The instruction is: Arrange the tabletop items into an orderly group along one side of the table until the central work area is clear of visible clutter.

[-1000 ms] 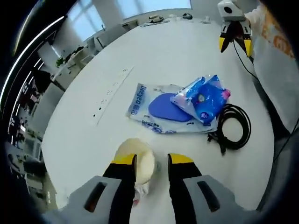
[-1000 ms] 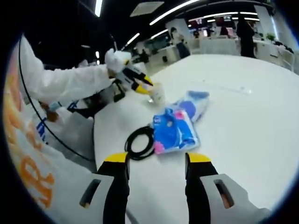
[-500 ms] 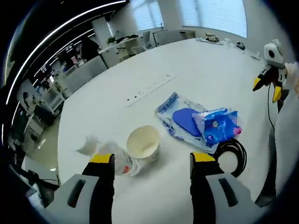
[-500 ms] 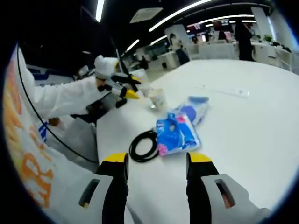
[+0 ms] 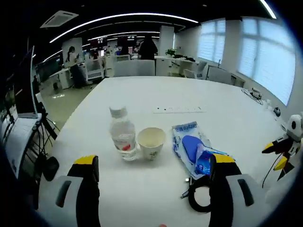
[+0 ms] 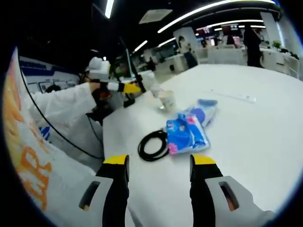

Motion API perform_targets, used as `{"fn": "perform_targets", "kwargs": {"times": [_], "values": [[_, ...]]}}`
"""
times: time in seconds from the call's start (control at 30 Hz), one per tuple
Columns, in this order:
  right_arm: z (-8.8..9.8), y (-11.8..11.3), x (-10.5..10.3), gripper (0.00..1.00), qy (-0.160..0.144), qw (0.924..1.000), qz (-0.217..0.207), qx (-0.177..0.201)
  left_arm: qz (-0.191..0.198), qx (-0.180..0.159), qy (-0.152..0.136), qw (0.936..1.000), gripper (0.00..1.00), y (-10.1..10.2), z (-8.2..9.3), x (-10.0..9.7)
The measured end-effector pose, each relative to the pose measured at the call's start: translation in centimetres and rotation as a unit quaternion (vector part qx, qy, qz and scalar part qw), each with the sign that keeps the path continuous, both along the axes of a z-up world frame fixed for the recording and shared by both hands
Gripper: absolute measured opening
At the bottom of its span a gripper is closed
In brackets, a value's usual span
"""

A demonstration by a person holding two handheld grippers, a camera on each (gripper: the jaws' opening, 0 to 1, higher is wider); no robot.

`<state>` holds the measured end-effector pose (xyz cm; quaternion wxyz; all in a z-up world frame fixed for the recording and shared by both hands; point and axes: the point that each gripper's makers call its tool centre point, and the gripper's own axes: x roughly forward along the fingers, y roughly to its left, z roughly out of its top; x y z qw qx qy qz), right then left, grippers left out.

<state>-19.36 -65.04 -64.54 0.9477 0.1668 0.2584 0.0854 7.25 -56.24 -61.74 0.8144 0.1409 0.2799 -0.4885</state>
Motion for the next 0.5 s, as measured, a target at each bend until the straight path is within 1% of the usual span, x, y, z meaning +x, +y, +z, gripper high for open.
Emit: {"fn": "perform_targets", "kwargs": {"times": [0.1, 0.17, 0.27, 0.33, 0.43, 0.5], "values": [[-0.2, 0.3, -0.5, 0.50, 0.001, 1.0000, -0.002, 0.009, -0.003, -0.001, -0.001, 1.0000, 1.00, 0.5, 0.1, -1.1], [-0.4, 0.4, -0.9, 0.50, 0.004, 0.9998, -0.004, 0.018, 0.005, -0.009, 0.012, 0.9999, 1.00, 0.9, 0.1, -1.8], [-0.4, 0.4, -1.5, 0.50, 0.003, 0.9990, -0.017, 0.042, 0.020, -0.020, 0.020, 0.9994, 1.00, 1.4, 0.2, -2.6], [-0.4, 0.2, -1.8, 0.50, 0.004, 0.9984, -0.024, 0.051, 0.029, -0.027, 0.026, 0.9989, 1.00, 1.6, 0.2, -3.0], [-0.2, 0.0, -2.0, 0.51, 0.004, 0.9979, -0.030, 0.058, 0.033, -0.027, 0.034, 0.9985, 1.00, 1.7, -0.1, -4.0], [-0.2, 0.0, -2.1, 0.52, 0.004, 0.9969, -0.031, 0.072, 0.037, -0.029, 0.039, 0.9982, 1.00, 1.7, -0.3, -4.5]]}}
